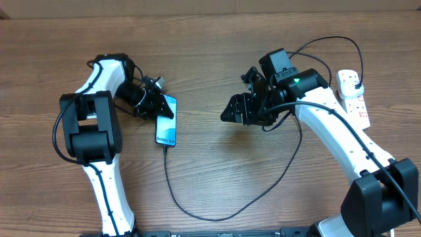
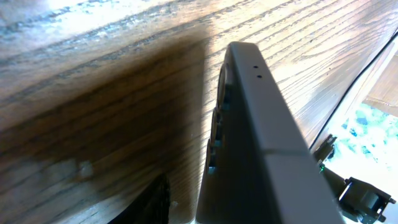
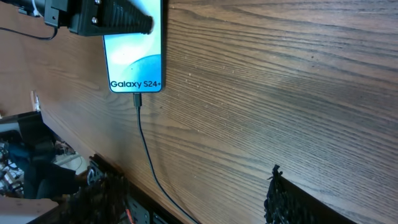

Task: Plug charger to phone and switch on socket
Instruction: 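Lay the phone flat on the table with the left gripper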

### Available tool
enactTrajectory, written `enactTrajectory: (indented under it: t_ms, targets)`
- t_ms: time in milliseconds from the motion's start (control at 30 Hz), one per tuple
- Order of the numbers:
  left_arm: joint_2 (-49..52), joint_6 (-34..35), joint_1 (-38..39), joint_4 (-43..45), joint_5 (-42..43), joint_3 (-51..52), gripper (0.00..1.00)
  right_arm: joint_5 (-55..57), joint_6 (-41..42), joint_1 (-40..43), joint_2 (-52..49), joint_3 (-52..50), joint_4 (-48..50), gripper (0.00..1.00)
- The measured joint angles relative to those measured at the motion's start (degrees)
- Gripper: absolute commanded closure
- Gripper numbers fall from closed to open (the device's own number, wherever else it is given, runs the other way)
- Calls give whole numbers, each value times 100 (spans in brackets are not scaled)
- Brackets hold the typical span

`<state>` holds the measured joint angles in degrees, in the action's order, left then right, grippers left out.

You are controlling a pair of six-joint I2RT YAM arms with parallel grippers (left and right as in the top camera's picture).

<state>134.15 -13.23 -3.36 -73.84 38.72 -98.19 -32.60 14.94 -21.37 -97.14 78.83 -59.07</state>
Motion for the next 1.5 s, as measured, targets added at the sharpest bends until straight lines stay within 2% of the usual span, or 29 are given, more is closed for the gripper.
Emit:
enactTrajectory:
  t_ms: [300, 700, 1033, 1500]
  targets:
    - [0, 20, 0, -20, 7, 0, 55, 4, 0, 0, 0, 0, -9, 24]
    - [0, 87, 0, -28, 39, 0, 62, 7, 0, 0, 0, 0, -9, 25]
    - [0, 144, 0, -39, -83, -7, 55, 7, 0, 0, 0, 0, -15, 24]
    - [-63, 743, 74, -192, -754, -162, 45, 7, 2, 0, 0, 0, -13, 24]
